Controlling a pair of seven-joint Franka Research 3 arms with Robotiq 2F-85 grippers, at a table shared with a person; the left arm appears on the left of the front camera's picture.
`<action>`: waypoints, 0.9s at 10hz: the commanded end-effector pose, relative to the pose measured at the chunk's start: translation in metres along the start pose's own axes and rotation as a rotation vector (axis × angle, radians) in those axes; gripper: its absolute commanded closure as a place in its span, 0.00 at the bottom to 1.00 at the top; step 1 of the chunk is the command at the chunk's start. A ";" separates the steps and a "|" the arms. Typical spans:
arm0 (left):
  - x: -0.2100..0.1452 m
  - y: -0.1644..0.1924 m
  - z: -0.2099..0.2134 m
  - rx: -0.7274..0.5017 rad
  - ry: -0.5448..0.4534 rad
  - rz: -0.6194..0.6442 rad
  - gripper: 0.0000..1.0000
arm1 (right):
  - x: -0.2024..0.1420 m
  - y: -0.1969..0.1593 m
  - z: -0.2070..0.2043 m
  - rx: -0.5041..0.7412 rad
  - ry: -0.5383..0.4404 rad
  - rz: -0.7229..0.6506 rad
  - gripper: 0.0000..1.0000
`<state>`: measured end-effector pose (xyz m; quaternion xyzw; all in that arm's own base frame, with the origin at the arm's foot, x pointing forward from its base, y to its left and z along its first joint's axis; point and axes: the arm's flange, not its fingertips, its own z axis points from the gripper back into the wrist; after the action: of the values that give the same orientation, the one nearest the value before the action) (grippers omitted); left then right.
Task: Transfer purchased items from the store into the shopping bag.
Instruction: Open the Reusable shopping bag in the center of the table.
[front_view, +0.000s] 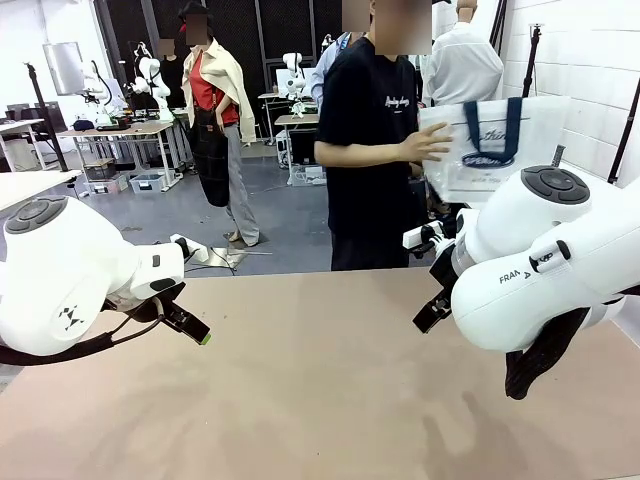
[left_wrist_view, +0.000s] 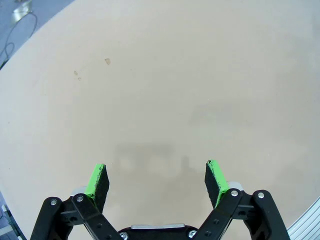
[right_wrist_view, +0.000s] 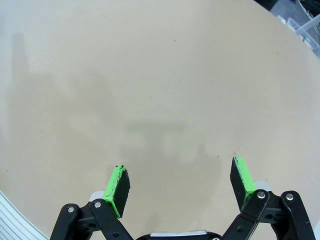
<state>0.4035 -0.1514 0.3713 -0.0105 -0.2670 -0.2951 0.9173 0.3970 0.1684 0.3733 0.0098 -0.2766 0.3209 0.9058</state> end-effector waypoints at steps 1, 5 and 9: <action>0.000 0.001 0.000 0.000 0.000 0.001 0.00 | -0.001 0.001 0.001 0.000 -0.001 0.001 0.00; 0.000 0.001 0.000 0.000 0.000 0.001 0.00 | -0.001 0.001 0.001 0.000 -0.001 0.001 0.00; 0.000 0.001 0.000 0.000 0.000 0.001 0.00 | -0.001 0.001 0.001 0.000 -0.001 0.001 0.00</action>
<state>0.4035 -0.1514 0.3713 -0.0105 -0.2670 -0.2951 0.9173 0.3970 0.1684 0.3733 0.0098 -0.2766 0.3209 0.9058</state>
